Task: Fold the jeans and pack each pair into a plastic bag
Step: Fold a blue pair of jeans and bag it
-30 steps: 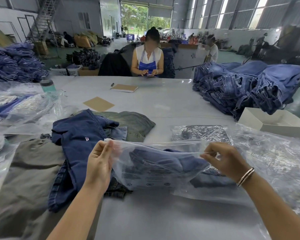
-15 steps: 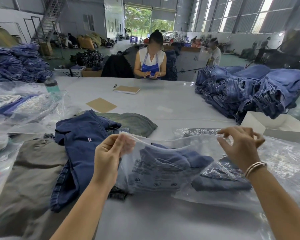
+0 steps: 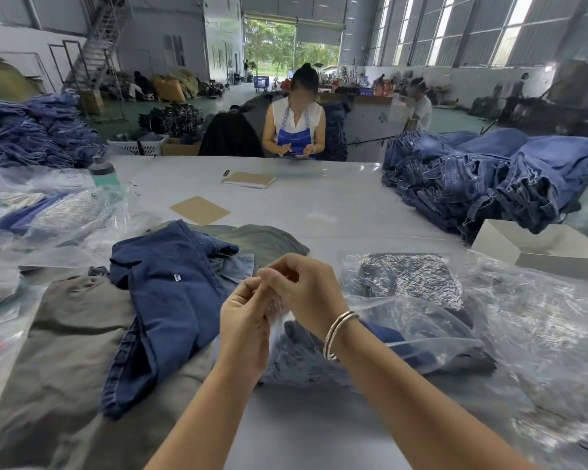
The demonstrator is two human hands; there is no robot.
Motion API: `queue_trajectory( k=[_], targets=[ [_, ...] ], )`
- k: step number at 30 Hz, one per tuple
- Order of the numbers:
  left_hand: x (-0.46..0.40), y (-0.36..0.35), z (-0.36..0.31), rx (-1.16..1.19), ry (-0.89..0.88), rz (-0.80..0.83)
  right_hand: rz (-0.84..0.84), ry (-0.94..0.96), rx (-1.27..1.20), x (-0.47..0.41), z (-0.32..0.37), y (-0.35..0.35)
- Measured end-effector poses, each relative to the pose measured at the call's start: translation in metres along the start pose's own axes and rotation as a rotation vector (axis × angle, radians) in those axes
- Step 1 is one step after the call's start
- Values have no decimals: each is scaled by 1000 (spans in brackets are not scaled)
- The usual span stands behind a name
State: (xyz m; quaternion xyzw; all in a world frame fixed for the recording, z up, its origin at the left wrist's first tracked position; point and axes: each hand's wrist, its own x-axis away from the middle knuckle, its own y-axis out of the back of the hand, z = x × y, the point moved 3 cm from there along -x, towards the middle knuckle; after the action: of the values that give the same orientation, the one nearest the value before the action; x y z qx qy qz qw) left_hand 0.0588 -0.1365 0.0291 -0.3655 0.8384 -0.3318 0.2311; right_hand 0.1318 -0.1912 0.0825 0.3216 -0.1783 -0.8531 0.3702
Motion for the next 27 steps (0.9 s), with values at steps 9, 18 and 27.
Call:
queue_trajectory(
  k=[9, 18, 27],
  targets=[
    [7, 6, 9, 134, 130, -10, 10, 112, 142, 11, -7, 7],
    [-3, 0, 6, 169, 126, -41, -31, 335, 612, 13, 3, 12],
    [-33, 22, -24, 65, -83, -297, -159, 414, 845, 44, -60, 83]
  ],
)
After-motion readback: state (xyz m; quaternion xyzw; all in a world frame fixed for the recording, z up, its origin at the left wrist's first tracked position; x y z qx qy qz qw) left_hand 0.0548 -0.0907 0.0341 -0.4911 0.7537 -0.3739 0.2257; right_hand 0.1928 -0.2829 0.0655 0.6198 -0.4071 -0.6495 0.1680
